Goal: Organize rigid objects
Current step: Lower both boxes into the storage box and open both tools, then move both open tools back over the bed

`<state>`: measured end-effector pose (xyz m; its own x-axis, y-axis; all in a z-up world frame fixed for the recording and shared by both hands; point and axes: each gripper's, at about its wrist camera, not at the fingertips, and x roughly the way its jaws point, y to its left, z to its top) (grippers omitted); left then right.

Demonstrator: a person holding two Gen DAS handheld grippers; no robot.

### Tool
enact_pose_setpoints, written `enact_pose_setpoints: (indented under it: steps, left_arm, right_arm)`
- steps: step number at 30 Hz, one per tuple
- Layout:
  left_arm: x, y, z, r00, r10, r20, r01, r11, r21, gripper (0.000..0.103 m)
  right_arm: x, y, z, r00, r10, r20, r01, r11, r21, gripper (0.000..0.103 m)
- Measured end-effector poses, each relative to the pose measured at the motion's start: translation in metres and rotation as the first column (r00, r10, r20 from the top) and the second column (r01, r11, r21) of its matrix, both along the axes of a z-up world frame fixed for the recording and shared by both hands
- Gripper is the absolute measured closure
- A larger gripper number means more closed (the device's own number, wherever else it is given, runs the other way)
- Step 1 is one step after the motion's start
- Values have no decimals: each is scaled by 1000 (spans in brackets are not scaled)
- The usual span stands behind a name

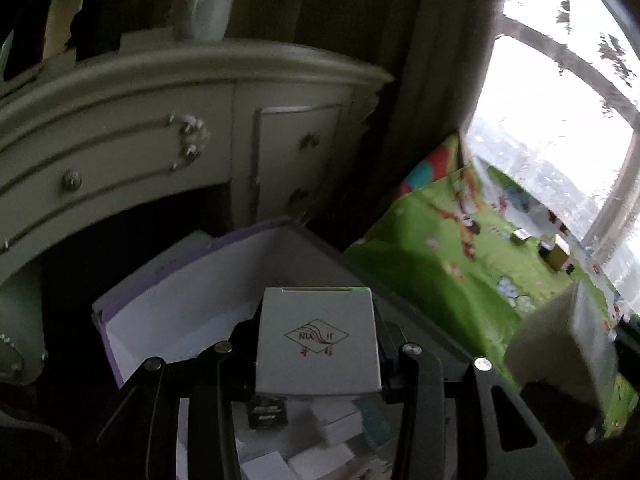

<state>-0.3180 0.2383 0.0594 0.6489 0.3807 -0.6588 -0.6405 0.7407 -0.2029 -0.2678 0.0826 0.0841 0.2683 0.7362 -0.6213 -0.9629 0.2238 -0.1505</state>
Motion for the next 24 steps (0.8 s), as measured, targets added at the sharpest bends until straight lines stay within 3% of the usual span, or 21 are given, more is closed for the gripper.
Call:
enact_pose_setpoints:
  steps: [5,11,13,15,16,17,18,24]
  left_arm:
    - [-6,15,-13,999,41,-31,-43,998,-40,60]
    - [-8,18,-17,996,68,-60,-71,997,-37,60]
    - [-6,20,-21,993,84,-82,-88,995,-42,52]
    - [-4,22,-22,985,122,-119,-128,991,-38,16]
    - [-2,23,-23,980,143,-138,-149,988,-33,10]
    - [0,24,-23,975,162,-152,-168,985,-25,6]
    - [1,25,-23,972,174,-160,-180,984,-18,6]
    - [19,15,-17,971,153,-184,-156,988,-6,5]
  right_arm:
    - [-7,17,-22,999,47,-25,-48,997,-64,59]
    - [-14,22,-34,994,90,-56,-94,993,-74,59]
    - [-14,24,-39,987,126,-104,-135,987,-87,59]
    - [-14,26,-46,978,153,-141,-169,980,-105,54]
    - [-12,27,-49,981,141,-131,-155,982,-108,43]
    - [-10,25,-50,984,127,-123,-140,985,-105,31]
    - [-7,22,-51,985,118,-123,-130,987,-96,28]
    - [41,-16,-38,979,-10,-205,13,1000,13,22]
